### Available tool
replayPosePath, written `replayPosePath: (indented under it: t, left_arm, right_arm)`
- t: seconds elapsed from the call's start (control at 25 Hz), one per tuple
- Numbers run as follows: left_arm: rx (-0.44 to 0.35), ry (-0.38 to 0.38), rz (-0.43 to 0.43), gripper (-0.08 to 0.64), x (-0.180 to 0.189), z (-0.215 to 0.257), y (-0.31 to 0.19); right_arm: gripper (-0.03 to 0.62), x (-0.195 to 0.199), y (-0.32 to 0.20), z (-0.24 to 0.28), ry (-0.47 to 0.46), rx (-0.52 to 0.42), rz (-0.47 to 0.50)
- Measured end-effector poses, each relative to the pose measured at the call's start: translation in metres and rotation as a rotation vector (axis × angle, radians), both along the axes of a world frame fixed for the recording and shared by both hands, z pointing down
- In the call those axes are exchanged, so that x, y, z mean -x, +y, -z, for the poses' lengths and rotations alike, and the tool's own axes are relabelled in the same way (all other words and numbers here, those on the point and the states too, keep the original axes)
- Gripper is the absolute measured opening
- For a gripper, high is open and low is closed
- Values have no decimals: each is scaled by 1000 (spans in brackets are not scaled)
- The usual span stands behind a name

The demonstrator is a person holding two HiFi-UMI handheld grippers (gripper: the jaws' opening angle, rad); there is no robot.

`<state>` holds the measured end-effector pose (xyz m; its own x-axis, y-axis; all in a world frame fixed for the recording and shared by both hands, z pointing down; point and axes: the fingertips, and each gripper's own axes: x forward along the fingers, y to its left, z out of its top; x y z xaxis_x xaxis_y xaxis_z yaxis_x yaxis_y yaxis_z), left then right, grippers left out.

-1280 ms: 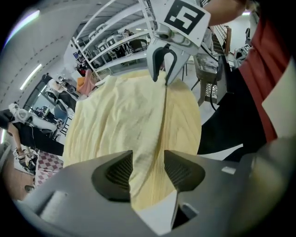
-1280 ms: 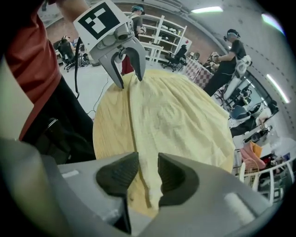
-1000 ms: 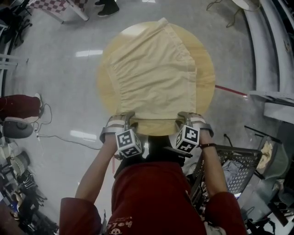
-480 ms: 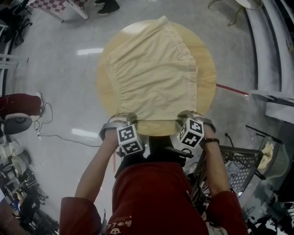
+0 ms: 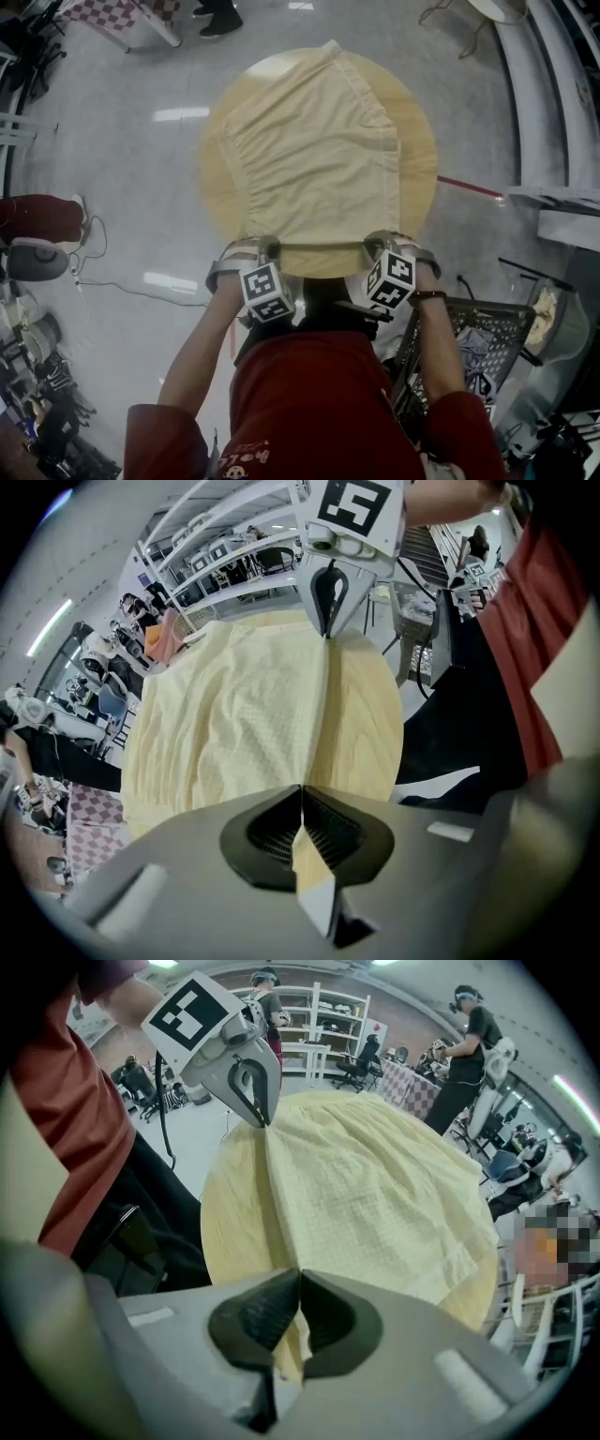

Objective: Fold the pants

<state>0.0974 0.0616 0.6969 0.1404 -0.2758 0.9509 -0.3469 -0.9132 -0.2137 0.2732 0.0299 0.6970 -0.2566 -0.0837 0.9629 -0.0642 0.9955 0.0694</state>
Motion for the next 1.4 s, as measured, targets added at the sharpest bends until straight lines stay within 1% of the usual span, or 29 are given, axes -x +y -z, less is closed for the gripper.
replayPosePath:
  t: [0.2,0.4,0.68,0.88,1.0,1.2,1.4]
  left_arm:
    - [-44,5,-15,17,4,10,2]
    - [-76,19,-19,17,4,20,22]
    - [-74,31,-51,17,10,27,63]
    - [-76,41,-45,17,18,36,90]
    - [-102,35,-51,17,19,42,88]
    - [-157,21,-43,17,18,61,71]
    - [-198,25,-2,17,19,80,44]
  right_arm:
    - [8,4,3,14,-4,-56,-31]
    - [8,5,26,25,8,-70,-47]
    - [8,10,69,32,23,-64,-71]
    - [8,17,96,40,13,-78,-95]
    - [8,17,95,46,0,-116,-107]
    - [8,15,76,63,-28,-198,-115]
    - [8,17,44,81,-37,-261,-85]
